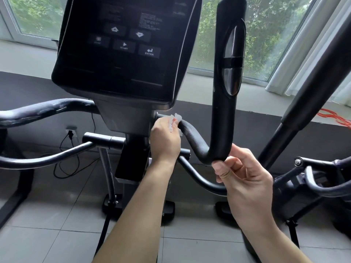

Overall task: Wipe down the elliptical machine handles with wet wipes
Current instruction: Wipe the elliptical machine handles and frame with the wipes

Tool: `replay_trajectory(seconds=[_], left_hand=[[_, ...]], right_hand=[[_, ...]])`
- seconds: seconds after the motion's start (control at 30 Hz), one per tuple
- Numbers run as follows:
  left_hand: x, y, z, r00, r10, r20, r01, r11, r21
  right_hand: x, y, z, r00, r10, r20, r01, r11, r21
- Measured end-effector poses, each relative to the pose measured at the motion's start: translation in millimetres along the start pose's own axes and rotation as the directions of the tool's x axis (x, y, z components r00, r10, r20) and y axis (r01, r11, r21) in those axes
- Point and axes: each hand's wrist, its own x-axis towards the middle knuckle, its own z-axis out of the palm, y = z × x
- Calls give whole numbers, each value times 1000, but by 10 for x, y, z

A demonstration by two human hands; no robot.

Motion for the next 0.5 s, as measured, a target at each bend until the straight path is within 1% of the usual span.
replay_trajectory(seconds=[0.07, 0.17, 0.3, 0.4, 0.47, 0.5], left_hand=[[-26, 34, 21, 997, 64, 54, -64, 998, 12], [-88, 57, -56, 982, 60, 178, -52, 997, -47], [-331, 278, -290, 957, 18, 290, 41, 980, -193], [-552, 354, -494, 916, -42, 399, 181, 931, -318], [-674, 371, -622, 902, -63, 428, 232, 906, -355], [-719, 393, -689, 902, -70, 426, 248, 892, -377]], right_hand=[[7, -8, 1, 1000, 8, 7, -8, 1000, -6], [8, -22, 2, 1000, 15, 8, -15, 1000, -4], [-7, -54, 16, 999, 36, -1, -36, 999, -9], [6, -120, 20, 998, 60, 13, -60, 998, 2], [-18, -137, 9, 996, 93, -3, -93, 995, 28], [-56, -132, 1, 992, 121, -43, -120, 992, 30]])
